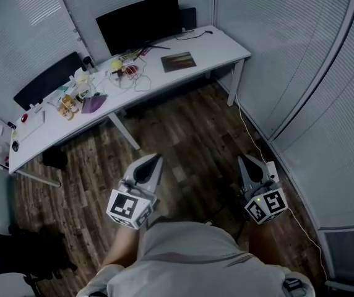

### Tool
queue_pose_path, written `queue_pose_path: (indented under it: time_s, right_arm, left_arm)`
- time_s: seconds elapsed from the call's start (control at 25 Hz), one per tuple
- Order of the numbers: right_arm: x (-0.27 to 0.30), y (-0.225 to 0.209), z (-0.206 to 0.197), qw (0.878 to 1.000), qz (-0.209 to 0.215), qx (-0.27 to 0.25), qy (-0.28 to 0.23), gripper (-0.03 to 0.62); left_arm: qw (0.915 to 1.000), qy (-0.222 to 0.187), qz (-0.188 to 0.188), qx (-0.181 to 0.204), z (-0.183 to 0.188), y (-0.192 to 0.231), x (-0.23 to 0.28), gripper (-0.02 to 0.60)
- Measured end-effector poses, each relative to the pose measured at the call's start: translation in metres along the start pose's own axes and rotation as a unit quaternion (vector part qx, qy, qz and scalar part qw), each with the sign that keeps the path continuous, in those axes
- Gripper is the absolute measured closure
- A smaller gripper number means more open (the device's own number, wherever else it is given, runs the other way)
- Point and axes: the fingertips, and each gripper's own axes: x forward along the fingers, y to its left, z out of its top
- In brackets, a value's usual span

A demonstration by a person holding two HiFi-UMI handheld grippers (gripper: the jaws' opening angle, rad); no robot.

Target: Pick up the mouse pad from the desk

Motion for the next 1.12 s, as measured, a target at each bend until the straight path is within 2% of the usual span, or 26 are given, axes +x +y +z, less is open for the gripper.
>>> queue_pose_path:
  time_s: [0.16, 0.36, 0.56, 0.8, 0.96, 1.12]
  right_arm:
    - [0.0, -0.019, -0.011, 1.0, 0.006, 0.004, 0.011, 0.591]
    - [0.028, -0.039, -0.023, 1.0, -0.014, 0.013, 0.01, 0.591]
    - [0.089, -0.065, -0.043, 0.999, -0.031, 0.006, 0.035, 0.591]
    - [0.191, -0.108, -0.046, 0.998, -0.051, -0.005, 0.049, 0.591]
    - [0.256, -0.111, -0.043, 0.998, -0.049, -0.002, 0.045, 0.591]
    - [0.305, -0.106, -0.051, 0.998, -0.037, -0.002, 0.049, 0.591]
  left_arm:
    - [0.9997, 0.017, 0.007, 0.014, -0.009, -0.012, 0.013, 0.58]
    - [0.9995, 0.029, 0.011, -0.006, -0.03, 0.016, 0.036, 0.58]
    - [0.9994, 0.032, 0.009, -0.011, -0.05, 0.072, 0.083, 0.58]
    - [0.9998, 0.019, -0.002, -0.002, -0.05, 0.165, 0.158, 0.58]
    - [0.9994, 0.021, -0.006, -0.027, -0.052, 0.223, 0.18, 0.58]
    - [0.9991, 0.025, -0.003, -0.033, -0.06, 0.265, 0.193, 0.58]
